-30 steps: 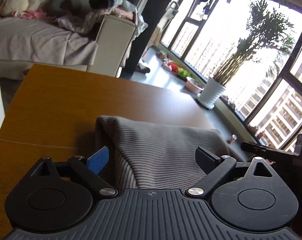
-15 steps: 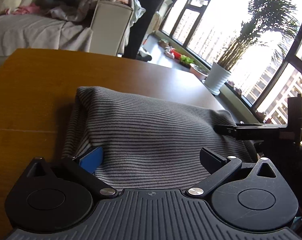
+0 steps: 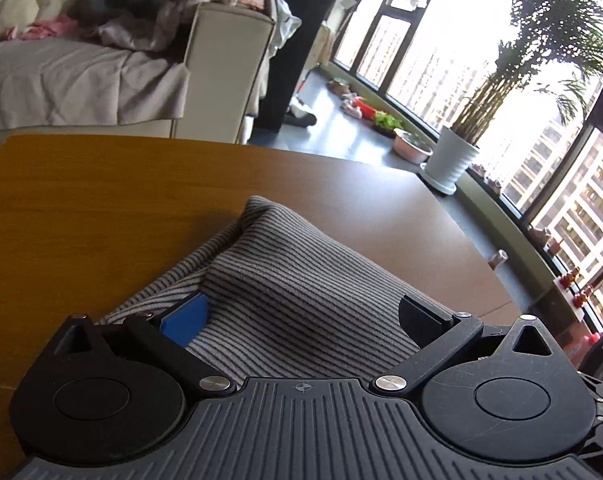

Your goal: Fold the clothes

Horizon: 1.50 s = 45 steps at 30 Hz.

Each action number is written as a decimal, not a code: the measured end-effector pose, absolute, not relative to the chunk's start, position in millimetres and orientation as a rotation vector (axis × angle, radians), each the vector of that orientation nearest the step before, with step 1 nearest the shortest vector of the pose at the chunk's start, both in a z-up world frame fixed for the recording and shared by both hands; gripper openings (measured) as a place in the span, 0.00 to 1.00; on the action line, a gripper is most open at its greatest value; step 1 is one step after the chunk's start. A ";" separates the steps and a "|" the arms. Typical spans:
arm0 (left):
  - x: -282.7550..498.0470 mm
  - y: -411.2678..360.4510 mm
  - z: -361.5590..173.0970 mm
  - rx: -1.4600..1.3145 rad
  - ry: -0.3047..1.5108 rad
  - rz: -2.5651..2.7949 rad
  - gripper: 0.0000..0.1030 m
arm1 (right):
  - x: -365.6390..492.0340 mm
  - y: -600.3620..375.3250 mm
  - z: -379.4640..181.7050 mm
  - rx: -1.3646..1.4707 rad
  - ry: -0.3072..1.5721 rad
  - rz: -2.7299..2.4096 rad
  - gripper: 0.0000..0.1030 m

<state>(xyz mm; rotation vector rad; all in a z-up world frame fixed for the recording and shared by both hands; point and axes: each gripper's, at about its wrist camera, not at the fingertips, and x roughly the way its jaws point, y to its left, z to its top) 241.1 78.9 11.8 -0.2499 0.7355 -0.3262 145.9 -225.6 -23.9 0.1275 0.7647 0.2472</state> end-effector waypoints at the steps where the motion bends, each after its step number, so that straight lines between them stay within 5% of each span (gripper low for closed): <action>1: 230.1 77.4 19.8 -0.246 0.711 -0.353 1.00 | 143.8 -224.2 -24.2 0.126 0.761 0.248 1.00; 9: 172.0 51.7 16.7 -0.222 0.772 -0.557 1.00 | 156.5 -269.6 2.3 0.418 0.731 0.295 1.00; 13: 168.9 49.4 -1.0 -0.216 0.787 -0.558 1.00 | 158.3 -261.5 18.7 0.187 0.652 0.200 0.99; 18: 190.0 54.4 -2.6 -0.205 0.784 -0.552 1.00 | 160.3 -222.2 -6.3 -0.037 0.740 0.254 0.84; 30: 236.7 61.6 -3.9 -0.137 0.730 -0.489 1.00 | 121.3 -182.2 -9.5 -0.034 0.743 0.389 0.86; 34: 211.2 54.1 6.2 0.011 0.680 -0.416 1.00 | 122.7 -192.6 8.1 -0.033 0.703 0.386 1.00; 45: 162.6 65.2 -1.3 0.024 0.722 -0.463 1.00 | 112.5 -184.9 -14.0 -0.170 0.714 0.317 0.90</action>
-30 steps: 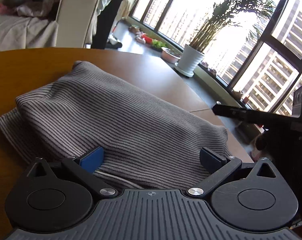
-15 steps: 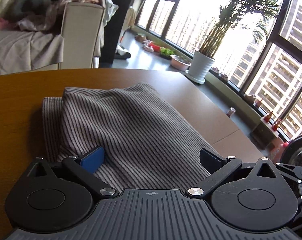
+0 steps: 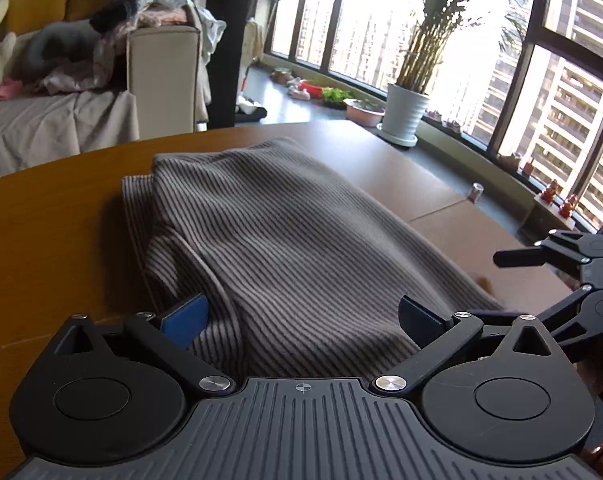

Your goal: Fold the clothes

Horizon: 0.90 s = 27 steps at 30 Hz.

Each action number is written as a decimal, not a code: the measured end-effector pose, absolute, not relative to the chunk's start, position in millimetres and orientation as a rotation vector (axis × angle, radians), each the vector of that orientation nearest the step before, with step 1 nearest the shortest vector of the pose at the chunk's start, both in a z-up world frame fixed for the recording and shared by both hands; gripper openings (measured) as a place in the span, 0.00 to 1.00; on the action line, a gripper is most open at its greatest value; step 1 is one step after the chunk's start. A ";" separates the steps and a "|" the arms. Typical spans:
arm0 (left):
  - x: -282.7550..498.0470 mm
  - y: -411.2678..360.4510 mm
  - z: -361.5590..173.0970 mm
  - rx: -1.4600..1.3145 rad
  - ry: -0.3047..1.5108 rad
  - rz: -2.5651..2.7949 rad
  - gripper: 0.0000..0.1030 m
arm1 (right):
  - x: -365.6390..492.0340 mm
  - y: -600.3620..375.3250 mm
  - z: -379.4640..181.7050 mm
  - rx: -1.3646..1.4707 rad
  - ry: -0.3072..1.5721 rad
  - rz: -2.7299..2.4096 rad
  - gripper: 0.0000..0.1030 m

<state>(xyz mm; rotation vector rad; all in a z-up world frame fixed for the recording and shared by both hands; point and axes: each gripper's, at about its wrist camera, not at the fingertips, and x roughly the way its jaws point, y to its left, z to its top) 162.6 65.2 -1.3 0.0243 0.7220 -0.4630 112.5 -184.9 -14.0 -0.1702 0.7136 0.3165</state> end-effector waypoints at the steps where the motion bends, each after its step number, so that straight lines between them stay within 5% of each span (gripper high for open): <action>1: 162.1 64.1 -5.9 0.048 0.734 -0.453 1.00 | 111.0 -184.1 -14.1 -0.170 0.719 0.323 0.90; 14: 141.6 78.9 -4.7 0.063 0.718 -0.392 1.00 | 89.8 -177.5 -15.4 -0.167 0.767 0.382 1.00; 27: 140.5 113.6 15.7 0.010 0.717 -0.254 1.00 | 57.2 -129.9 18.7 -0.484 0.571 0.642 1.00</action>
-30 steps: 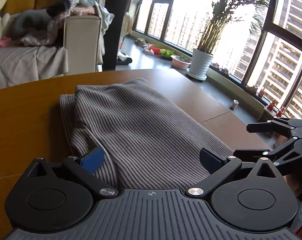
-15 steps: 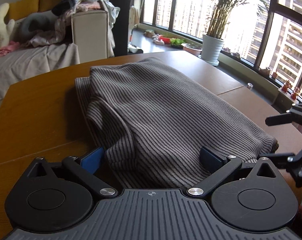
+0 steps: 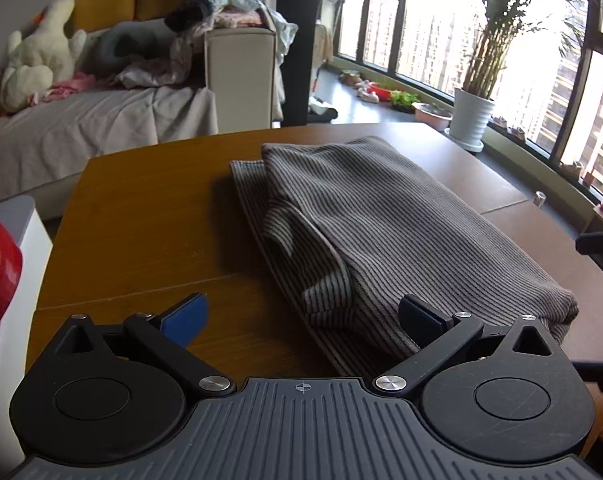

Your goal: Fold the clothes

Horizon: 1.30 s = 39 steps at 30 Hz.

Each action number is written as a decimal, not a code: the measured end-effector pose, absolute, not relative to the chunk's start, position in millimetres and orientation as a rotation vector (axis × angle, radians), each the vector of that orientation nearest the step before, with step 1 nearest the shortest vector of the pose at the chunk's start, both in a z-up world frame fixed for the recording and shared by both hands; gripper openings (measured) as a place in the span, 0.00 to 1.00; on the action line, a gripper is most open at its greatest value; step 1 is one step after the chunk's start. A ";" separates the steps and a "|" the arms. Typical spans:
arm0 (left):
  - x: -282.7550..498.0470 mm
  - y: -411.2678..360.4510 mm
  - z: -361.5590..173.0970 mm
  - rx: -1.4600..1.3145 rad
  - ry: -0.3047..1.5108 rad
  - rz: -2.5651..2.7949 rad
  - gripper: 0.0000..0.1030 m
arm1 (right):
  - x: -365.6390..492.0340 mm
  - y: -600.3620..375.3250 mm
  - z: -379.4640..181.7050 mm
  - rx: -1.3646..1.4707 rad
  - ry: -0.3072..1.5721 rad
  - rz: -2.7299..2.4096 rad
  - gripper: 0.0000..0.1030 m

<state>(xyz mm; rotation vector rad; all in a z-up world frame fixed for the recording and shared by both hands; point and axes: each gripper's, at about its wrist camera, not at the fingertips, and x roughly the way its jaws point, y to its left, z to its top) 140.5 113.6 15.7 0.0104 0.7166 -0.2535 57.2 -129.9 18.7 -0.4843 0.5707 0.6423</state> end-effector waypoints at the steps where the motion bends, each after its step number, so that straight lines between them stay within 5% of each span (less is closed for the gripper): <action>1: 140.9 114.5 16.1 0.000 0.721 -0.252 1.00 | 54.8 -120.9 15.5 -0.522 0.564 0.671 1.00; 7: 143.8 117.6 17.9 -0.040 0.742 -0.253 1.00 | 45.7 -82.5 -11.3 -0.719 0.492 0.731 0.95; 10: 144.1 119.5 19.8 -0.045 0.738 -0.259 1.00 | 66.4 -85.0 -5.1 -0.580 0.600 0.737 0.81; 18: 122.4 127.2 33.2 0.030 0.659 -0.415 1.00 | 142.5 -148.7 4.9 0.158 0.915 0.707 0.78; 30: 87.3 80.1 12.1 0.332 0.605 -0.699 1.00 | 155.4 -162.2 0.8 0.256 0.960 0.698 0.76; 36: 101.7 56.9 -7.5 0.462 0.594 -0.501 1.00 | 118.5 -133.4 15.0 -0.136 0.770 0.708 0.82; 39: 125.1 74.5 -0.7 0.255 0.664 -0.476 1.00 | 80.1 -120.5 11.2 -0.425 0.604 0.689 0.83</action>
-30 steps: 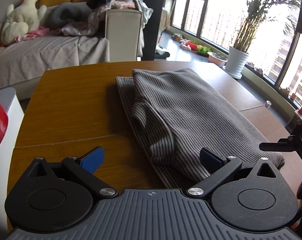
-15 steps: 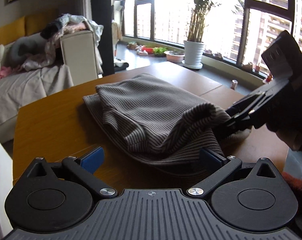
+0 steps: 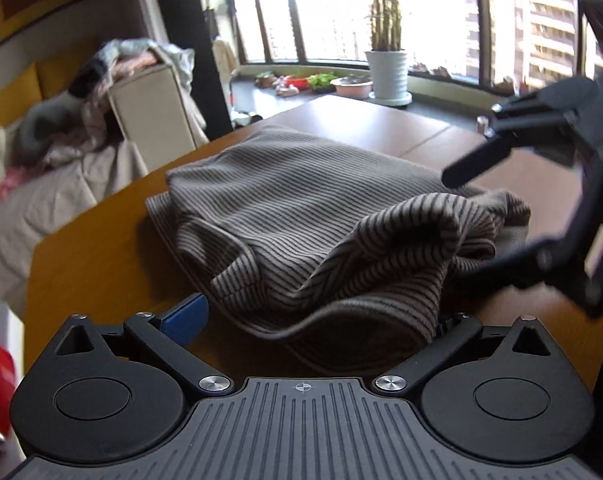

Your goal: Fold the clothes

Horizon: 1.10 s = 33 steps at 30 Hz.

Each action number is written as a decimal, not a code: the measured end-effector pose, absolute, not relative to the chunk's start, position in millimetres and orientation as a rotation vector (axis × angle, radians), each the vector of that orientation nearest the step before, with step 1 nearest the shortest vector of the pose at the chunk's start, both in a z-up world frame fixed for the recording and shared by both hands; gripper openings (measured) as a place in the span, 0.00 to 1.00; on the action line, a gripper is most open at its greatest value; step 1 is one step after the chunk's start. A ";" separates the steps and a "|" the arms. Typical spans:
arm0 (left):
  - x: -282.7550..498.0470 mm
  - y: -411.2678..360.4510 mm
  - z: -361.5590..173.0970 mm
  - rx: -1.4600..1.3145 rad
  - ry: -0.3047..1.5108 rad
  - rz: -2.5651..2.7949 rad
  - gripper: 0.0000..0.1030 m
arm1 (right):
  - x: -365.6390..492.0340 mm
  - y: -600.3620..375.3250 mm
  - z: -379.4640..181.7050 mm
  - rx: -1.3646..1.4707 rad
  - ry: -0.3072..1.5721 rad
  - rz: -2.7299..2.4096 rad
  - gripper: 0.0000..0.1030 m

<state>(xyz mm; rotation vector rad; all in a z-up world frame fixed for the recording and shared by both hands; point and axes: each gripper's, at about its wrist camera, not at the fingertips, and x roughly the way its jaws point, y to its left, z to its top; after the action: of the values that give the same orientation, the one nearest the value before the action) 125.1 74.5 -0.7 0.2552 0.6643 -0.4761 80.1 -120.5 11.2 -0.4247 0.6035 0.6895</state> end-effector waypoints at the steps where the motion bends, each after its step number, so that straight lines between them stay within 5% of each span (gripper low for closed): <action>1: 130.8 80.5 0.9 0.186 0.683 -0.479 1.00 | 78.2 -120.2 11.4 -0.443 0.592 0.683 0.83; 3: 139.9 90.8 4.7 0.076 0.719 -0.479 1.00 | 77.7 -120.6 12.2 -0.457 0.583 0.669 0.83; 5: 144.3 94.3 4.9 0.021 0.737 -0.474 1.00 | 77.2 -121.1 13.1 -0.470 0.574 0.656 0.63; 6: 144.5 95.9 5.4 0.010 0.744 -0.474 1.00 | 76.9 -121.3 13.6 -0.477 0.569 0.650 0.38; 9: 131.3 111.6 15.9 -0.026 0.710 -0.530 1.00 | 76.1 -122.0 14.9 -0.497 0.555 0.630 0.33; 16: 151.9 151.8 47.6 -0.169 0.570 -0.510 0.98 | 68.1 -129.9 34.3 -0.553 0.616 0.657 0.29; 21: 189.9 106.8 6.3 0.091 0.696 -0.527 0.72 | 45.1 -122.9 46.4 -0.724 0.624 0.693 0.28; 33: 207.9 139.3 -17.0 0.022 0.741 -0.603 0.81 | 213.8 -82.8 82.4 -0.683 0.625 0.818 0.28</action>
<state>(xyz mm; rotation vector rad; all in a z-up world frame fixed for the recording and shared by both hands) 207.9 139.3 -17.0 0.0217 0.7414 -0.6030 213.8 -82.8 82.4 -0.6835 0.6248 0.8178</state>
